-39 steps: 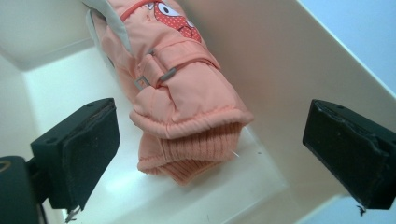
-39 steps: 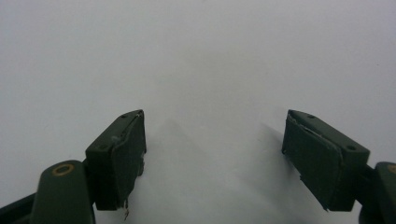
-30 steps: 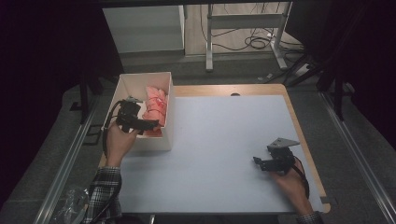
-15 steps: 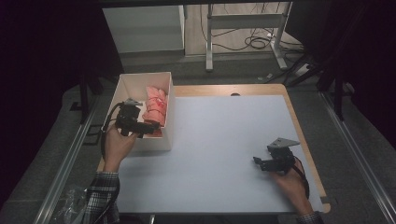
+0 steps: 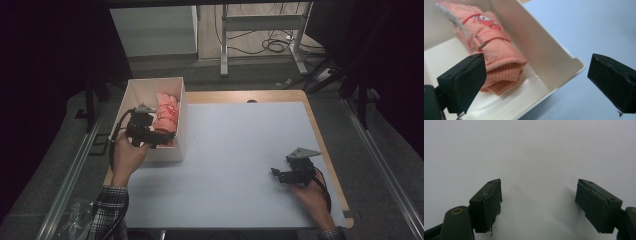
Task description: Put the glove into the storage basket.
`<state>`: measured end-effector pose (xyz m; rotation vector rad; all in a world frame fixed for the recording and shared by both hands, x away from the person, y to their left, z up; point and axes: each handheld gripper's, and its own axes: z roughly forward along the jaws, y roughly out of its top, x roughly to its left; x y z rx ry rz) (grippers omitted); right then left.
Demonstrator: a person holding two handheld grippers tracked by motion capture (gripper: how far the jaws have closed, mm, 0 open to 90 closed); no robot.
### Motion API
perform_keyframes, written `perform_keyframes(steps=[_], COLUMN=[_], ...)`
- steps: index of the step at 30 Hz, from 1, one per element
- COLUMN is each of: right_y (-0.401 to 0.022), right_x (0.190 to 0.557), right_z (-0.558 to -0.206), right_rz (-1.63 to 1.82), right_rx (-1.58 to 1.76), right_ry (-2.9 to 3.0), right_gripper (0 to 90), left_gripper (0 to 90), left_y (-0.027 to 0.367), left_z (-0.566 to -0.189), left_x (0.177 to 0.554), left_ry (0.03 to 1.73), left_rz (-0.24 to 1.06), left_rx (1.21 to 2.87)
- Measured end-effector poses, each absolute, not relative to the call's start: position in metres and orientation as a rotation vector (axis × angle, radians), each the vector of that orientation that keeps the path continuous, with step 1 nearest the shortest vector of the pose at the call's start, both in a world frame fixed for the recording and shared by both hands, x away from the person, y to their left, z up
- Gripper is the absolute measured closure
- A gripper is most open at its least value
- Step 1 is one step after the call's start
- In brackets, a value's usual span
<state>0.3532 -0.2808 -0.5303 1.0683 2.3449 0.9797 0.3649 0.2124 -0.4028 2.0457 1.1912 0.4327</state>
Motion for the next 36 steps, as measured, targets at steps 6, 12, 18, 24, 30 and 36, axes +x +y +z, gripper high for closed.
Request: perform_keyframes(steps=[6,12,18,24,30,36], right_y=[-0.281,-0.281,-0.281,-0.281,-0.281,-0.281], right_x=[0.353,0.353,0.353,0.353,0.353,0.353], right_z=[-0.530,-0.530,-0.530,-0.530,-0.530,-0.530], right_rz=[0.980,0.980,0.980,0.981,0.981,0.980], right_rx=[1.067,1.067,1.069,1.069,1.068,1.071], right_ry=[2.344,2.344,2.344,2.344,2.344,2.344], right_gripper=[21.6,21.6,21.6,21.5,21.5,21.5], left_gripper=[2.4,1.9,1.7,1.6,1.5,1.5], left_y=[0.201,0.188,0.171,0.153,0.135,0.120], left_z=[-0.396,-0.393,-0.396,-0.402,-0.405,-0.411], left_x=[0.363,0.363,0.364,0.363,0.360,0.354], left_ry=[1.163,1.125,1.076,1.026,0.975,0.921], left_rz=[0.396,0.393,0.392,0.373,0.353,0.332], left_rx=[2.046,2.051,2.070,2.094,2.109,2.119])
